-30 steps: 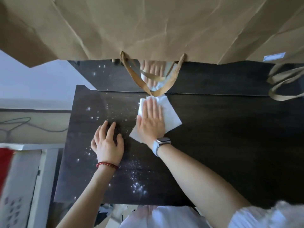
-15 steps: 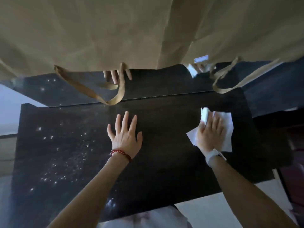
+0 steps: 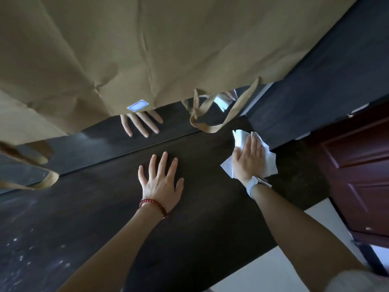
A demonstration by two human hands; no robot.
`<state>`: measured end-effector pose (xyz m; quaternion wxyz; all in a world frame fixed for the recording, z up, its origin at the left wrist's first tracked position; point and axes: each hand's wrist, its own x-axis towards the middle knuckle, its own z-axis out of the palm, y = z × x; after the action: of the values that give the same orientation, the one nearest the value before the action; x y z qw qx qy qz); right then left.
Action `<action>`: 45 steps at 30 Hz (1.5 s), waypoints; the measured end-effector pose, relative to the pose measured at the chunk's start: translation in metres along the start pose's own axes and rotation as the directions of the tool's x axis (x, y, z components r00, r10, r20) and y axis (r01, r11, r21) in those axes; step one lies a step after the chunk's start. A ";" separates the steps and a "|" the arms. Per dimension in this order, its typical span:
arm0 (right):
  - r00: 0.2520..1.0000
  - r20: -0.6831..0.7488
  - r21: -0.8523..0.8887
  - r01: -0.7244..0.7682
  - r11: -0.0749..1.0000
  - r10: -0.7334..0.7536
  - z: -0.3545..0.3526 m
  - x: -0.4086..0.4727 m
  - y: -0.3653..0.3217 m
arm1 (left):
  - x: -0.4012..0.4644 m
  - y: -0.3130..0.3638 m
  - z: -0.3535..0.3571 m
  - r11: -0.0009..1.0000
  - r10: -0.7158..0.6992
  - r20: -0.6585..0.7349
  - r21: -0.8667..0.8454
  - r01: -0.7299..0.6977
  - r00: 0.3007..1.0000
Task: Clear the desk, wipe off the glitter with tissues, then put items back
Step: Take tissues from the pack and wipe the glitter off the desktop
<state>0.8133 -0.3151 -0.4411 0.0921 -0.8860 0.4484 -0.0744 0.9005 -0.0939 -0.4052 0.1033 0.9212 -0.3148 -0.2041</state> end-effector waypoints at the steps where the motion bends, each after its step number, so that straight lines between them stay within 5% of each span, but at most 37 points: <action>1: 0.999 -0.010 -0.002 0.044 0.999 -0.044 0.001 0.008 0.001 | 0.001 0.001 0.002 1.000 0.000 -0.009 0.005 0.000 1.000; 5: 0.989 -0.026 -0.017 0.143 0.990 -0.143 0.005 0.034 -0.008 | 0.002 -0.003 0.003 1.000 0.013 -0.041 0.009 -0.013 0.999; 10: 1.000 -0.011 0.028 -0.014 1.000 0.014 0.015 0.031 -0.061 | 0.001 -0.020 -0.003 0.998 0.042 -0.121 -0.049 -0.048 0.992; 15: 0.997 0.054 0.014 0.055 0.998 -0.055 0.024 -0.016 -0.113 | -0.035 -0.059 -0.014 0.988 -0.128 -0.309 -0.124 0.093 0.943; 20: 0.963 0.096 0.013 0.251 0.968 -0.251 0.036 -0.082 -0.168 | -0.088 -0.122 -0.013 0.934 -0.355 -0.286 -0.139 0.328 0.890; 32: 0.733 0.324 0.103 0.601 0.793 -0.598 0.053 -0.254 -0.340 | -0.246 -0.275 -0.033 0.586 -0.810 -0.271 -0.414 0.696 0.521; 36: 0.563 0.408 0.340 0.637 0.692 -0.719 0.051 -0.307 -0.396 | -0.276 -0.310 -0.036 0.612 -0.788 -0.287 -0.457 0.645 0.545; 39: 0.481 0.515 0.734 0.179 0.655 -0.709 0.024 -0.324 -0.418 | -0.276 -0.321 -0.040 0.710 -0.703 -0.377 -0.425 0.561 0.603; 41: 0.598 0.505 0.810 -0.079 0.580 -0.623 0.005 -0.321 -0.410 | -0.266 -0.319 -0.041 0.821 -0.570 -0.451 -0.323 0.470 0.687; 45: 0.797 0.337 0.813 0.022 0.581 -0.502 -0.003 -0.300 -0.352 | -0.222 -0.310 -0.039 0.962 -0.274 -0.285 -0.071 0.265 0.918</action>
<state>0.9111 0.1316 -0.3725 0.5726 -0.7987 0.1834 -0.0232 0.9246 0.2888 -0.3995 0.1339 0.9740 -0.1629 -0.0831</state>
